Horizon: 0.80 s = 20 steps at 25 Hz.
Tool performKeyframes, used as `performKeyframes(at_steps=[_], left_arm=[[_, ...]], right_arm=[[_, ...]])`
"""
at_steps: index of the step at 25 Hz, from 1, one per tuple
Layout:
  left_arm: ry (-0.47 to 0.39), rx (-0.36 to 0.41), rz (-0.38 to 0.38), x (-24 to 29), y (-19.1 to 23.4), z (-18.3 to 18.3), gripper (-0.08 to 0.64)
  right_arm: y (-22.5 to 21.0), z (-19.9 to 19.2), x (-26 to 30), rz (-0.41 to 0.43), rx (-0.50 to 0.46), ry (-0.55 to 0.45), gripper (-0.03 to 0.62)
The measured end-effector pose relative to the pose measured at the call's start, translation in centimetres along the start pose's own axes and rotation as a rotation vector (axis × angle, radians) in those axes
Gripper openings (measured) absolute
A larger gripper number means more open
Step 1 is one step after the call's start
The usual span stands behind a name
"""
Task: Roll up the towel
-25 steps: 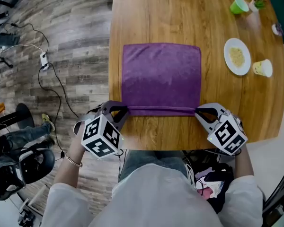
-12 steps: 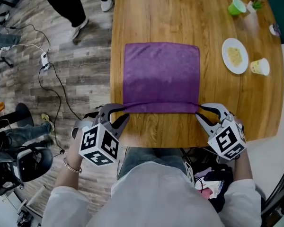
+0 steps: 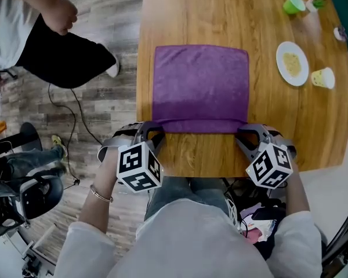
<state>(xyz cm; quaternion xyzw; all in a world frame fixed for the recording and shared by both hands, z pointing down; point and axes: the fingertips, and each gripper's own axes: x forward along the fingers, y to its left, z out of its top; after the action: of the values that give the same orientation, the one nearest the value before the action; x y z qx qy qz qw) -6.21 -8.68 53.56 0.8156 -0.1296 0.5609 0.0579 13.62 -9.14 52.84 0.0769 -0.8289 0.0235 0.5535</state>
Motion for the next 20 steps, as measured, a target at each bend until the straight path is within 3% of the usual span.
performKeyframes(at_steps=[13, 20], left_arm=[[-0.026, -0.030, 0.022, 0.2, 0.4, -0.1, 0.020], [-0.040, -0.074, -0.061, -1.1, -2.4, -0.5, 0.018]], right_arm=[[-0.5, -0.1, 0.1, -0.013, 0.016, -0.014, 0.011], [2.7, -0.6, -0.6, 0.073, 0.074, -0.008, 0.011]])
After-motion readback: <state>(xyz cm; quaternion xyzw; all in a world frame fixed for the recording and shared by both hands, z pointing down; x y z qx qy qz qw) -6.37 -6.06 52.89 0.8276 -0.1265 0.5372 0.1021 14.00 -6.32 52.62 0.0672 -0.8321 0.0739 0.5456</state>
